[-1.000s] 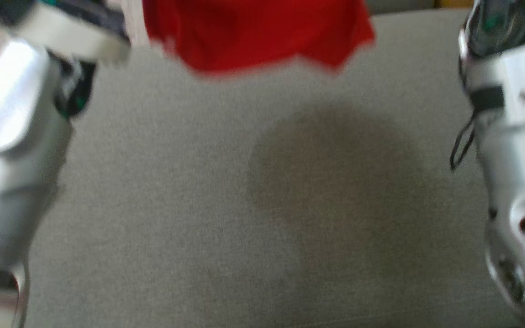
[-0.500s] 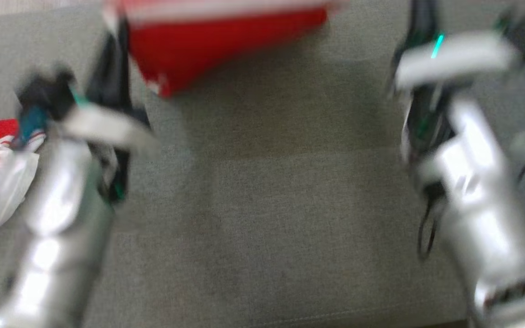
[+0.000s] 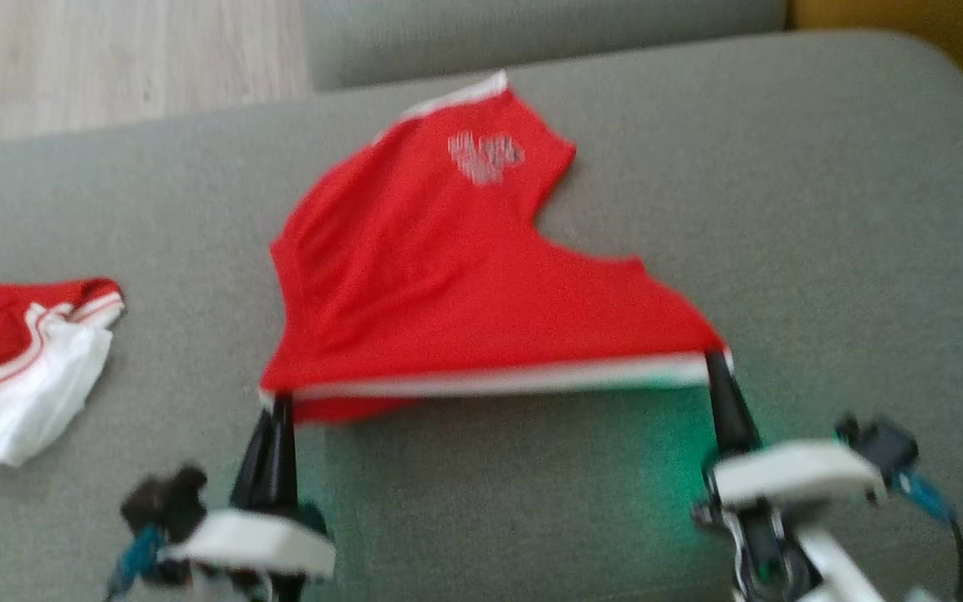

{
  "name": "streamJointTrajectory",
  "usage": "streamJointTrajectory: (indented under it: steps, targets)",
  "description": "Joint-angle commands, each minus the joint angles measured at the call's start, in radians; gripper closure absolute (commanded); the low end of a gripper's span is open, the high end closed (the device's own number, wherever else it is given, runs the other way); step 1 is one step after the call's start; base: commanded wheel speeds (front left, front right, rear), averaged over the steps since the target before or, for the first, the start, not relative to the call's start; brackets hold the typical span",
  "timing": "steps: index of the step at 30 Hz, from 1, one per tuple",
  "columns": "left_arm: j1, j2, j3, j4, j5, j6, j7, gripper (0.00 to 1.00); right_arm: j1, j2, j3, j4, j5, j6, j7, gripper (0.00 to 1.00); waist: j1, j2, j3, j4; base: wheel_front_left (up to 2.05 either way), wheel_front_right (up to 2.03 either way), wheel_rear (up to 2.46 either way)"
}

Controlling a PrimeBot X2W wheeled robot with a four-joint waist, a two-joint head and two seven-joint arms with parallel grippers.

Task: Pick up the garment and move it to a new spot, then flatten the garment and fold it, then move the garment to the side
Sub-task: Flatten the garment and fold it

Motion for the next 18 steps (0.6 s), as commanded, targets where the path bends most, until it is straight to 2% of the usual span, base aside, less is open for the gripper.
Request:
streamJointTrajectory:
  steps: [1,5,11,18]
  targets:
    - [0.019,0.004,0.042,-0.045,-0.004,0.002,-0.005,1.00,0.023,-0.018,0.010,-0.049,0.010,-0.001,-0.001,1.00,0.0003,0.0000,-0.061,-0.002,0.00,0.00,0.00]
    - [0.104,-0.006,0.050,-0.094,-0.006,0.002,-0.005,1.00,0.111,-0.038,0.000,-0.094,0.018,-0.001,0.011,1.00,0.0003,0.0000,-0.099,-0.004,0.00,0.00,0.00]
    - [0.149,-0.009,0.021,-0.140,-0.004,0.002,-0.005,1.00,0.155,-0.040,-0.028,-0.154,0.021,-0.001,0.023,1.00,0.0003,0.0000,-0.114,0.006,0.00,0.00,0.00]
    - [0.073,0.003,-0.048,-0.156,-0.008,0.002,-0.005,1.00,0.063,-0.011,-0.067,-0.183,-0.012,-0.001,0.041,1.00,0.0003,0.0000,-0.085,0.049,0.00,0.00,0.00]
